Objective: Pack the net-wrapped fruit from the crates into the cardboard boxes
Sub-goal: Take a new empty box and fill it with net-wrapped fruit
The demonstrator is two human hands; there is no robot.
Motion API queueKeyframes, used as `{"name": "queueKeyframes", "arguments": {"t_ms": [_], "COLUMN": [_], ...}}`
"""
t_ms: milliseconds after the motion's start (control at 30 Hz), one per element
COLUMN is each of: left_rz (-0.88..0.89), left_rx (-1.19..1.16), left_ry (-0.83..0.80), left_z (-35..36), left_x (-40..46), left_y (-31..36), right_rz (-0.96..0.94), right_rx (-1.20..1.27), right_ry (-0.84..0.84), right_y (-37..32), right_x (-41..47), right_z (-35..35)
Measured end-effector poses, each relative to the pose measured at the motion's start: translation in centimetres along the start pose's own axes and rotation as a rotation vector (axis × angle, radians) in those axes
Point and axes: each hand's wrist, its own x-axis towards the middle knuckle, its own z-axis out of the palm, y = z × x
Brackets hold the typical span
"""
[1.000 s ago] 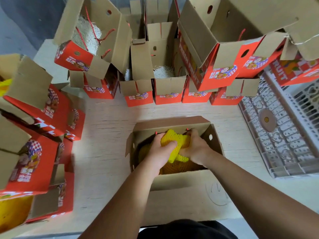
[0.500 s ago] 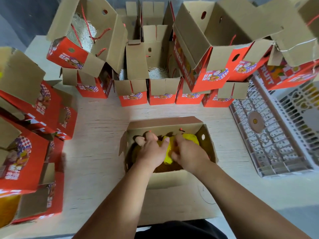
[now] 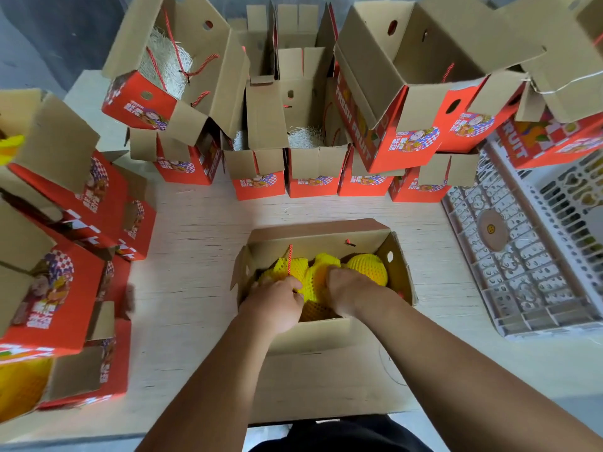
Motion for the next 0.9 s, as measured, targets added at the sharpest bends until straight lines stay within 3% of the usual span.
{"name": "queueKeyframes", "arguments": {"t_ms": [100,267,433,533,633,900], "left_rz": [0.066,0.087,-0.009,0.023,0.067,0.258], "left_rx": [-0.03,-0.143,-0.116,-0.089,-0.063,-0.634], "left_ry": [0.048,-0.091,0.119,-0.004,-0.121,0.126], "left_z": [0.1,-0.8,-2.2,-2.1,-1.2,1.7], "left_x": [-0.1,1.0,1.6,1.6,1.3,1.2], "left_y": [0.5,1.7,0.4,0.8,2.7,10.8], "right_rz": [-0.005,-0.087,-0.074,-0.104,-0.155,-0.223], "right_rx": [0.041,0.267,0.333,0.258,0.223,0.528], "right_ry": [0.017,-0.03,-0.108,-0.139,0.091,0.635], "right_y": [0.6,1.1,1.7,1.3,1.1,6.9], "right_x": [-0.4,-0.8,-0.7,-0.7,-1.4,-5.8], "right_z": [0.1,0.5,0.7,0.6,0.3,-2.4]}}
